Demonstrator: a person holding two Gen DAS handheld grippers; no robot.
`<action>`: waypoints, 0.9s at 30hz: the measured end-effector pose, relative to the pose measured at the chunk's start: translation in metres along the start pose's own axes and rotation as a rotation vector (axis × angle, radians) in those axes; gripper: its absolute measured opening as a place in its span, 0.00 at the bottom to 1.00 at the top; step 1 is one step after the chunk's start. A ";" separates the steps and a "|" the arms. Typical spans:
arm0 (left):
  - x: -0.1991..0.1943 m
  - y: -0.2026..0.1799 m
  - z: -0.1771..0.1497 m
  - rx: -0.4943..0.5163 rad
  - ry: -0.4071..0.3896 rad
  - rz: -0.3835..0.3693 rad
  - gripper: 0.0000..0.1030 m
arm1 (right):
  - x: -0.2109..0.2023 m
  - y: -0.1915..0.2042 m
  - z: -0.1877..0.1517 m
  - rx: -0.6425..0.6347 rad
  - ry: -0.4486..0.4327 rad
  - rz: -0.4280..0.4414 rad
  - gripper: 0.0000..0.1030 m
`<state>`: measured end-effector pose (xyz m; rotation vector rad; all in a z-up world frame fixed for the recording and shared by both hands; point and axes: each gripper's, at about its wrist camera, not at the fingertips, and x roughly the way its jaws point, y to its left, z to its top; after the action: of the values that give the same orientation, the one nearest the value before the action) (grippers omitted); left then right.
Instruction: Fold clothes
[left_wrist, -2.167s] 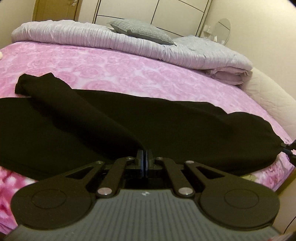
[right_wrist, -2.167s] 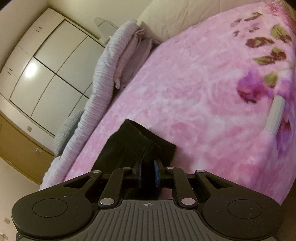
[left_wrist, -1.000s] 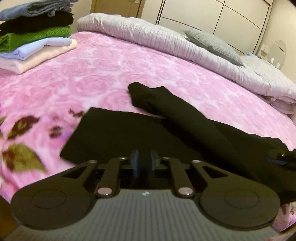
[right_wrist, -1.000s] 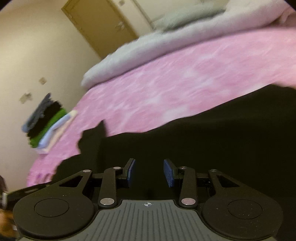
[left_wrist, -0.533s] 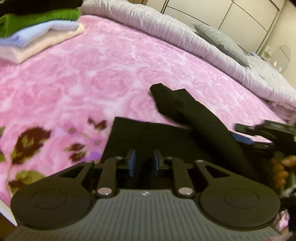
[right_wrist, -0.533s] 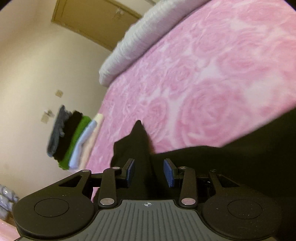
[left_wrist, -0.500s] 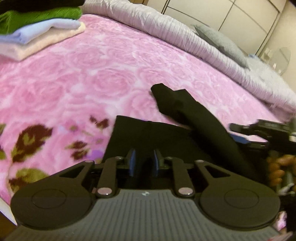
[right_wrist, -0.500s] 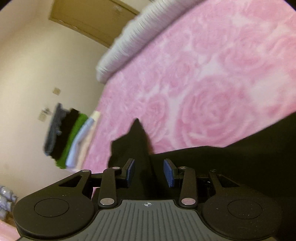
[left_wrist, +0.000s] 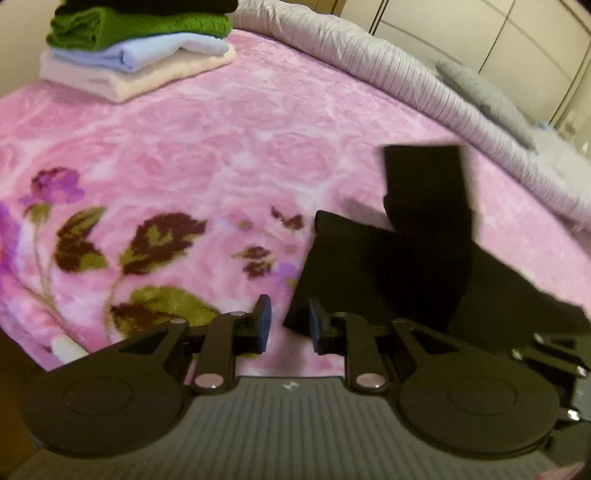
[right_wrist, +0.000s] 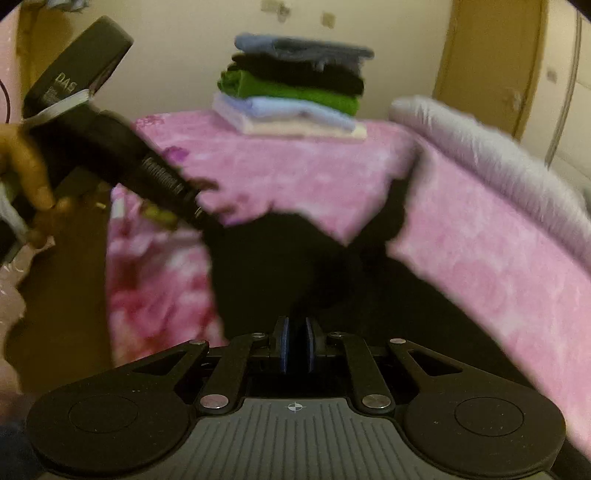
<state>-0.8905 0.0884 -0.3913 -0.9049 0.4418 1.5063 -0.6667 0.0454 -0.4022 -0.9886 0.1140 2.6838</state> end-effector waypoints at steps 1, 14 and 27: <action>0.000 -0.003 0.000 0.011 0.001 0.015 0.18 | -0.004 -0.003 -0.005 0.059 0.004 0.017 0.10; -0.026 0.005 -0.003 -0.130 -0.059 -0.017 0.22 | -0.069 -0.064 -0.038 0.517 -0.035 0.003 0.11; 0.020 0.025 -0.009 -0.679 -0.031 -0.300 0.26 | -0.134 -0.090 -0.088 0.590 -0.034 -0.148 0.11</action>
<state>-0.9104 0.0905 -0.4175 -1.3982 -0.2502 1.3982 -0.4881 0.0861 -0.3804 -0.7250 0.7432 2.3083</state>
